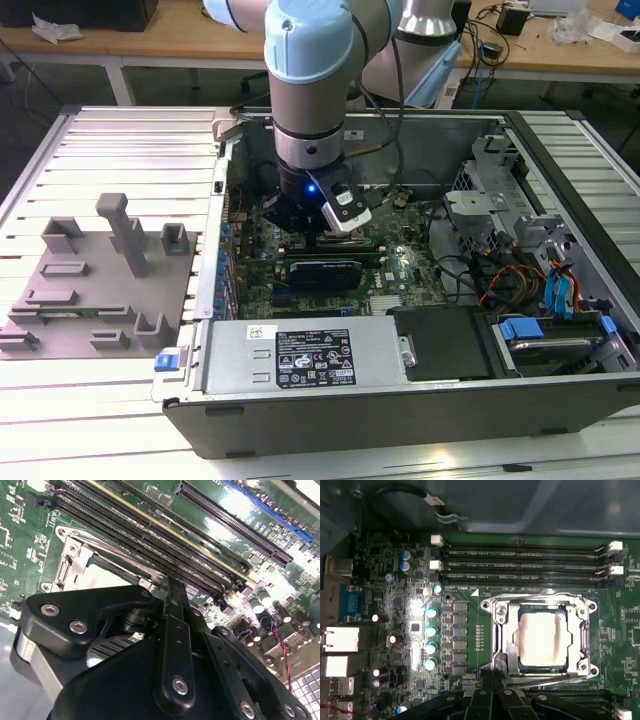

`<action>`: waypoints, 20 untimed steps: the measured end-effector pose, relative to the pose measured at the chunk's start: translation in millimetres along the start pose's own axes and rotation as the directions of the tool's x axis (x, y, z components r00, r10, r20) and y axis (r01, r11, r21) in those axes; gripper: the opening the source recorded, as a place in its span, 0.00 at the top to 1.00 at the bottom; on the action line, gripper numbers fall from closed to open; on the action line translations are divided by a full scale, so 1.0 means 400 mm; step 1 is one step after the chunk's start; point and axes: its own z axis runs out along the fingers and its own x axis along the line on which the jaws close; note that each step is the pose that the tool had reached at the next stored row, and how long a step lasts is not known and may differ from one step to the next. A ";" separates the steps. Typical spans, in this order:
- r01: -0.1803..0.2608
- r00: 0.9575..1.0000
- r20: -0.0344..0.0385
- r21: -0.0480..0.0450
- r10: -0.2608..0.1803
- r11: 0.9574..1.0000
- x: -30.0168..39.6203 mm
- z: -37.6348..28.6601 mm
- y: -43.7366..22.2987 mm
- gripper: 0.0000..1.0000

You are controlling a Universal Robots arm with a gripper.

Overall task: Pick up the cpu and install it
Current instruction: 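Install the second cpu locking lever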

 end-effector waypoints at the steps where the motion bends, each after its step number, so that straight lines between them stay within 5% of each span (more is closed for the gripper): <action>1: -0.001 1.000 0.001 -0.013 0.001 1.000 0.001 -0.002 -0.017 0.89; 5: -0.003 1.000 0.001 -0.027 0.003 1.000 0.000 -0.003 -0.033 0.89; 10: -0.006 1.000 0.003 -0.086 0.006 0.996 0.000 -0.004 -0.039 0.89; 19: -0.009 1.000 0.004 -0.111 0.009 0.994 0.001 -0.006 -0.066 0.89; 20: -0.009 1.000 0.006 -0.122 0.010 0.993 0.001 -0.006 -0.067 0.89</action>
